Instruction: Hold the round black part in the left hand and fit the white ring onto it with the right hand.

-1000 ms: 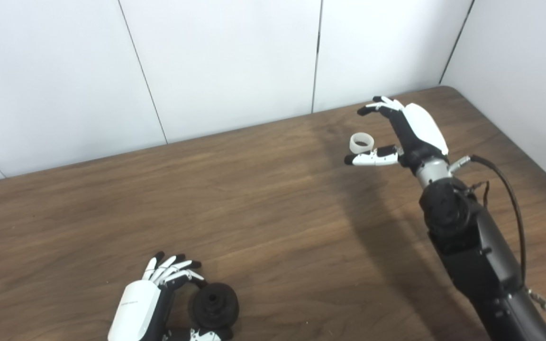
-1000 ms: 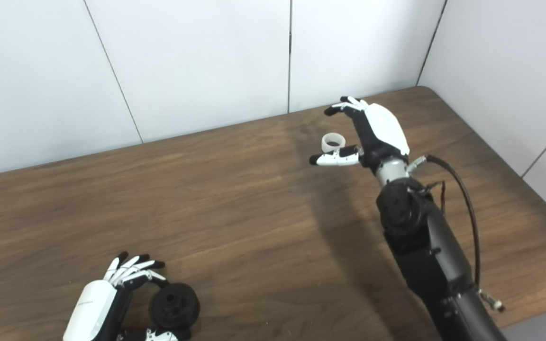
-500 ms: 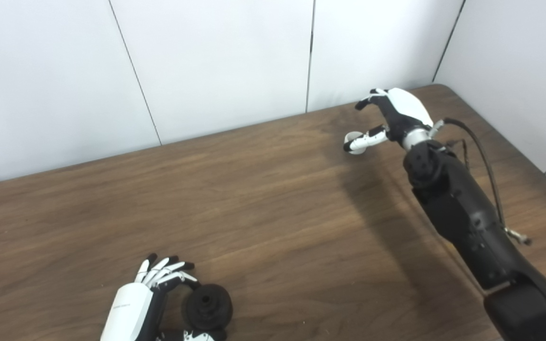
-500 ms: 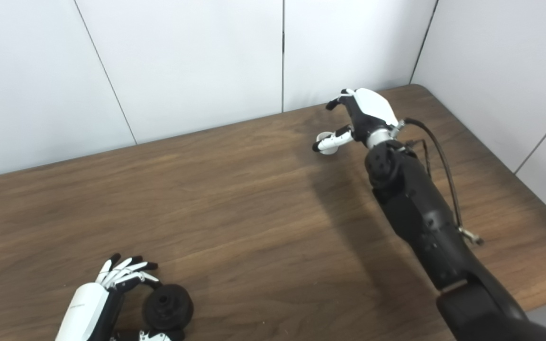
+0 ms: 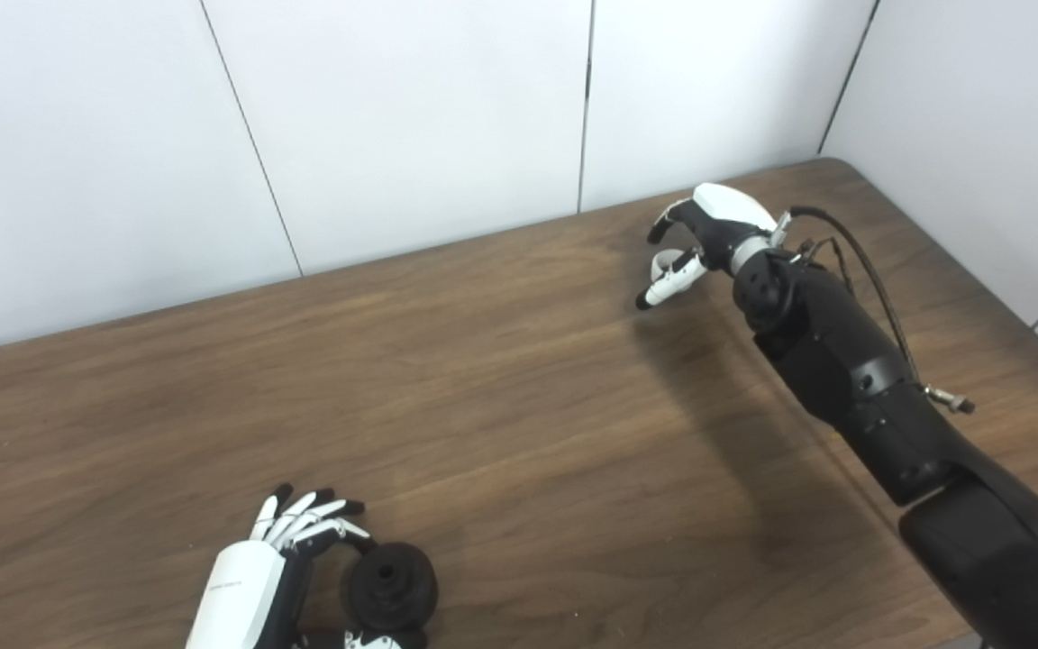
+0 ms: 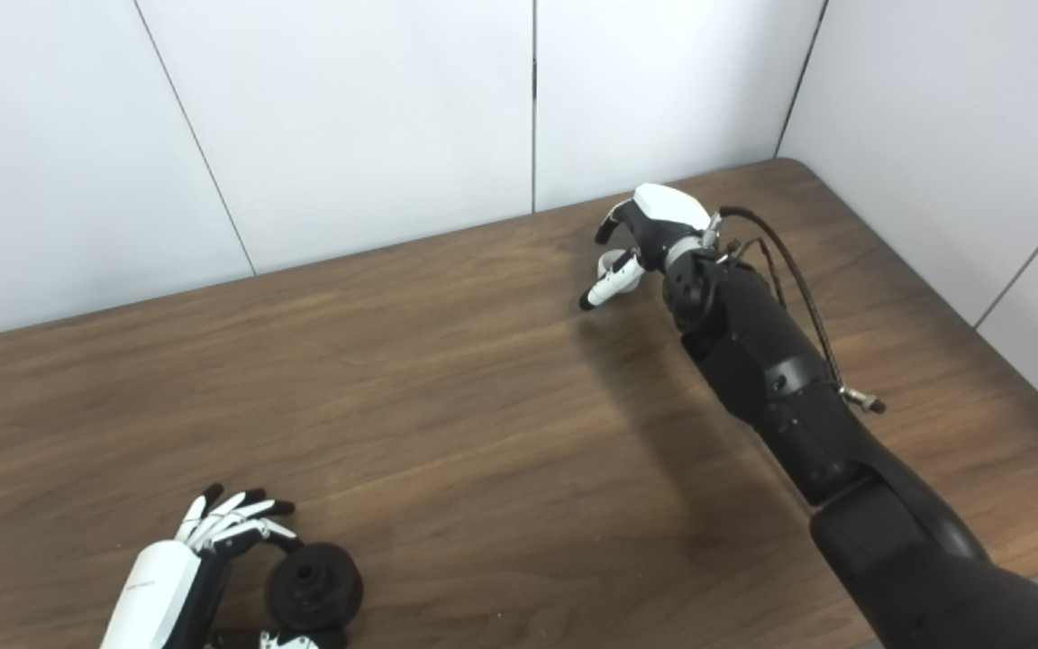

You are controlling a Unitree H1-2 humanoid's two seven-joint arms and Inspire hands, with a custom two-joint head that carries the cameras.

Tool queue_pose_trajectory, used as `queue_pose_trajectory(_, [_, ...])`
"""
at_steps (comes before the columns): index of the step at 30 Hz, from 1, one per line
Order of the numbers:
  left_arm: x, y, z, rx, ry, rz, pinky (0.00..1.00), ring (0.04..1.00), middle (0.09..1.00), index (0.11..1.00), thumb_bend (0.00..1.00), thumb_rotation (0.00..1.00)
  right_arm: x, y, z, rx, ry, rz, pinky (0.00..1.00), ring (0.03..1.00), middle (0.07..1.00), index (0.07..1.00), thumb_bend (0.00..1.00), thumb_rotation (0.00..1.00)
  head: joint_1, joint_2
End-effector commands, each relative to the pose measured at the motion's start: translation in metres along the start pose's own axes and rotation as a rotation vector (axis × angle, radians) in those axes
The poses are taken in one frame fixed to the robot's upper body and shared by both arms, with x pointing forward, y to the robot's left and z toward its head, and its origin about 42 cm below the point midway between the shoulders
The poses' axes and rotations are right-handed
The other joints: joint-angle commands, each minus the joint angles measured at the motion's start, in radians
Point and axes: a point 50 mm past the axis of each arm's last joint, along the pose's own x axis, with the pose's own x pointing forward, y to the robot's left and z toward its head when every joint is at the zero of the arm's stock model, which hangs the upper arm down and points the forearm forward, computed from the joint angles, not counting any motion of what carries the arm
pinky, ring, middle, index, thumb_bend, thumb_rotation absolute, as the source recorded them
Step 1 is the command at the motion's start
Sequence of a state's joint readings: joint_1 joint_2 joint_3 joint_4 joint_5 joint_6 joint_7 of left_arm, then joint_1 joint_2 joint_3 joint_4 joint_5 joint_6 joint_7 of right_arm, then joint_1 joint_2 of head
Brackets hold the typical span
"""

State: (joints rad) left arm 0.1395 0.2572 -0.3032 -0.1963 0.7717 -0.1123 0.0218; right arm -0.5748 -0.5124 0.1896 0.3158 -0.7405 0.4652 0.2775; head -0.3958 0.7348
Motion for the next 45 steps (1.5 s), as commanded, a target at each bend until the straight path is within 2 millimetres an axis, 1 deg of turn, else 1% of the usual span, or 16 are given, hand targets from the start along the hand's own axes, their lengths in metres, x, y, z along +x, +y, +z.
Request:
queue_pose_trajectory(1, [-0.013, -0.001, -0.016, 0.048, 0.079, -0.054, 1.0, 0.881, 0.779, 0.483, 0.52, 0.05, 0.004, -0.037, 0.003, -0.031, 0.002, -0.083, 0.97, 0.963, 0.912, 0.687, 0.82, 0.25, -0.002, 0.004])
queue_pose_trajectory(8, [-0.014, -0.001, -0.016, 0.053, 0.077, -0.052, 1.0, 0.878, 0.78, 0.483, 0.52, 0.05, 0.007, -0.036, -0.007, -0.055, 0.042, -0.07, 0.98, 0.968, 0.91, 0.684, 0.8, 0.25, -0.002, 0.004])
queue_pose_trajectory(14, [-0.014, 0.0, -0.017, 0.056, 0.078, -0.052, 1.0, 0.88, 0.782, 0.483, 0.52, 0.05, 0.009, -0.039, -0.013, -0.067, 0.062, -0.071, 0.97, 0.965, 0.9, 0.689, 0.79, 0.28, -0.009, 0.012])
queue_pose_trajectory(18, [-0.013, 0.001, -0.016, 0.053, 0.074, -0.047, 1.0, 0.873, 0.777, 0.482, 0.52, 0.05, 0.008, -0.041, -0.017, -0.055, 0.069, -0.067, 0.96, 0.963, 0.897, 0.667, 0.79, 0.28, -0.012, 0.015])
queue_pose_trajectory(25, [-0.014, 0.001, -0.017, 0.06, 0.073, -0.042, 1.0, 0.873, 0.777, 0.483, 0.52, 0.05, 0.006, -0.04, -0.014, -0.055, 0.07, -0.064, 0.94, 0.96, 0.896, 0.669, 0.78, 0.28, -0.013, 0.021])
queue_pose_trajectory(29, [-0.013, 0.002, -0.017, 0.055, 0.075, -0.045, 1.0, 0.877, 0.78, 0.483, 0.52, 0.05, 0.007, -0.038, -0.01, -0.025, 0.07, -0.062, 0.96, 0.963, 0.898, 0.67, 0.78, 0.25, -0.013, 0.021])
queue_pose_trajectory(34, [-0.014, 0.003, -0.016, 0.049, 0.078, -0.046, 1.0, 0.879, 0.778, 0.483, 0.52, 0.05, 0.008, -0.034, -0.007, 0.01, 0.064, -0.075, 0.95, 0.917, 0.836, 0.604, 0.78, 0.19, -0.012, 0.027])
queue_pose_trajectory(35, [-0.014, 0.003, -0.016, 0.051, 0.079, -0.048, 1.0, 0.882, 0.78, 0.483, 0.52, 0.05, 0.008, -0.033, -0.007, 0.015, 0.062, -0.075, 0.95, 0.923, 0.841, 0.549, 0.65, 0.17, -0.012, 0.027])
queue_pose_trajectory(36, [-0.014, 0.003, -0.016, 0.053, 0.079, -0.047, 1.0, 0.882, 0.779, 0.483, 0.52, 0.05, 0.008, -0.032, -0.007, 0.017, 0.059, -0.074, 0.96, 0.927, 0.844, 0.521, 0.59, 0.16, -0.012, 0.027])
queue_pose_trajectory(37, [-0.014, 0.003, -0.016, 0.052, 0.077, -0.045, 1.0, 0.878, 0.778, 0.483, 0.52, 0.05, 0.008, -0.032, -0.007, 0.018, 0.057, -0.073, 0.96, 0.934, 0.848, 0.503, 0.55, 0.15, -0.012, 0.027])
queue_pose_trajectory(39, [-0.013, 0.003, -0.016, 0.053, 0.078, -0.043, 1.0, 0.876, 0.777, 0.483, 0.52, 0.05, 0.008, -0.031, -0.006, 0.019, 0.054, -0.072, 0.97, 0.943, 0.857, 0.494, 0.53, 0.15, -0.012, 0.027])
queue_pose_trajectory(45, [-0.014, 0.003, -0.015, 0.051, 0.081, -0.052, 1.0, 0.881, 0.779, 0.482, 0.52, 0.05, 0.007, -0.031, -0.005, 0.016, 0.051, -0.066, 0.96, 0.943, 0.857, 0.494, 0.52, 0.15, -0.012, 0.027])
